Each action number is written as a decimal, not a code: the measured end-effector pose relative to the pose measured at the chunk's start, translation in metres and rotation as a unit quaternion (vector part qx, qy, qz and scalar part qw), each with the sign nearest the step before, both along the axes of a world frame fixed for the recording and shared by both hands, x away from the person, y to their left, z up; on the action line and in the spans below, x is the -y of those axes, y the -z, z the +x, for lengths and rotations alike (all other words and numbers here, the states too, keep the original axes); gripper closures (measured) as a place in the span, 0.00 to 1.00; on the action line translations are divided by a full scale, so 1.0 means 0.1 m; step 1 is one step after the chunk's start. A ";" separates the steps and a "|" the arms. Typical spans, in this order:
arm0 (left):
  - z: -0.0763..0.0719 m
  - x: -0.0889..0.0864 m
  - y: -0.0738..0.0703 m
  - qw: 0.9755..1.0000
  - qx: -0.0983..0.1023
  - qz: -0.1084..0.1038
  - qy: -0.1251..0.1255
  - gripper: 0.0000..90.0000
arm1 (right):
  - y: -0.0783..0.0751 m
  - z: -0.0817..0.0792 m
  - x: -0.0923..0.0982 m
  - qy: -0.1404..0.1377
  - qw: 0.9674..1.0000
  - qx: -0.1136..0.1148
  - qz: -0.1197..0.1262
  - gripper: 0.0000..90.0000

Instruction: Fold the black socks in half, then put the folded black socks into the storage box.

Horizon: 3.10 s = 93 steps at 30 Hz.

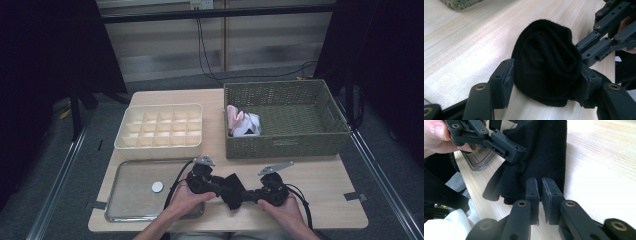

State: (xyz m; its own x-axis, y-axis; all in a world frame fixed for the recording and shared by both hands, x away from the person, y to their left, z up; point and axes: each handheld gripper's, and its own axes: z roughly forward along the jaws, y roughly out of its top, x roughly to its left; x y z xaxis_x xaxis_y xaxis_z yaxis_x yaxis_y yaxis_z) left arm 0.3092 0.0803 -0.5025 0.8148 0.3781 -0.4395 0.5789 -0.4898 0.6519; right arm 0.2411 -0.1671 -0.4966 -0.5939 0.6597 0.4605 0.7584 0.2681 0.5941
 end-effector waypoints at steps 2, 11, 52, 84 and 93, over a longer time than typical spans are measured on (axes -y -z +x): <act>0.00 0.00 0.01 1.000 -0.005 -0.004 0.006 0.46 | 0.00 0.01 0.00 -0.001 1.000 -0.003 0.000 0.94; -0.04 0.06 0.02 0.999 -0.024 -0.014 0.031 0.54 | 0.01 0.00 -0.02 -0.004 1.000 0.004 -0.004 0.95; -0.05 -0.14 -0.32 0.999 0.040 -0.006 -0.008 0.68 | -0.26 0.07 0.27 0.042 0.995 0.095 0.010 0.46; 0.11 -0.69 -0.56 0.996 0.054 0.023 -0.070 0.68 | -0.32 0.04 0.47 0.070 0.991 0.113 0.016 0.30; 0.19 -0.83 -0.73 0.993 0.069 0.029 -0.087 0.68 | -0.31 0.05 0.45 0.079 0.989 0.126 0.012 0.30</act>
